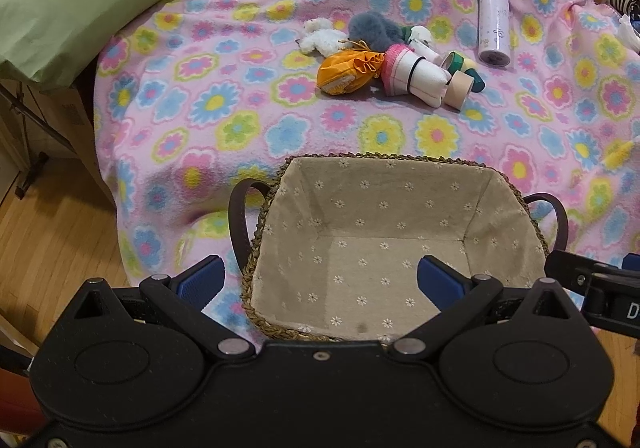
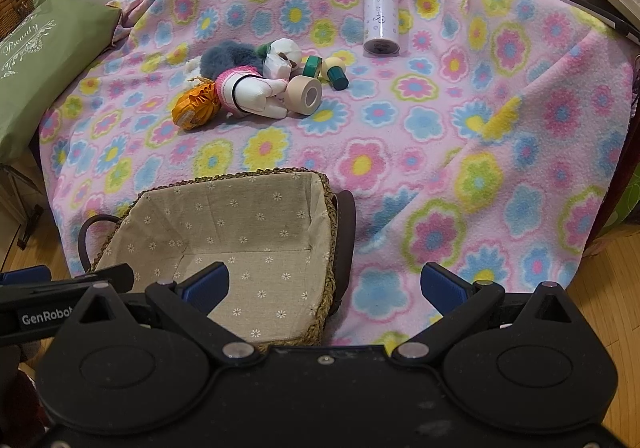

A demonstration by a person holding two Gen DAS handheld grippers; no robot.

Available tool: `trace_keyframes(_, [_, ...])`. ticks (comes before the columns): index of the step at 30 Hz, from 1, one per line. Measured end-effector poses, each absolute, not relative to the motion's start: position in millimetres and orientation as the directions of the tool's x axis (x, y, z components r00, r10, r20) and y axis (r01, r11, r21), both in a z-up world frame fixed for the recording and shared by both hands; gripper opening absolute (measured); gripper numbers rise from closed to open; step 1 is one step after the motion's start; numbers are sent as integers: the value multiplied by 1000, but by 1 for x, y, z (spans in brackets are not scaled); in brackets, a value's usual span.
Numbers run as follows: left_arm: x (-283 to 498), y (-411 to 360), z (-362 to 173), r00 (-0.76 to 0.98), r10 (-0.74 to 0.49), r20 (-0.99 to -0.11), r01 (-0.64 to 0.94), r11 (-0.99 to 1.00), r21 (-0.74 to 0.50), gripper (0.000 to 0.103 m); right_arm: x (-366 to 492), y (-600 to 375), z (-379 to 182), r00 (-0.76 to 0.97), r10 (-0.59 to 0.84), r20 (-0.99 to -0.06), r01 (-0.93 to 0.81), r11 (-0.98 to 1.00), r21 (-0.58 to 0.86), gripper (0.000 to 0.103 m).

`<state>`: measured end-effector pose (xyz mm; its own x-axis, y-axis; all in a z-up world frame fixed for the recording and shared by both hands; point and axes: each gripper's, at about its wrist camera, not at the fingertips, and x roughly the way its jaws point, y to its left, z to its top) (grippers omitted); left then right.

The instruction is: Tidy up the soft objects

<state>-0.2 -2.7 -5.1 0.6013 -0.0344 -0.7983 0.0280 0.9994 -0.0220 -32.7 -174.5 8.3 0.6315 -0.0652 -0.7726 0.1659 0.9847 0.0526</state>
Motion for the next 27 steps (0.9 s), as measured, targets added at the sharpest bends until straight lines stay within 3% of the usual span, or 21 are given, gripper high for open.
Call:
trace_keyframes(18, [11,6,-4,589,-96,-803,46,995,-85,95,-27,-174,9,645,14,-764,95,991,98,98])
trace_keyframes(27, [67,24,9,651,-19,-759,0,1000,-25,95,5,-185,16,674,34,-738,101,985,138,93])
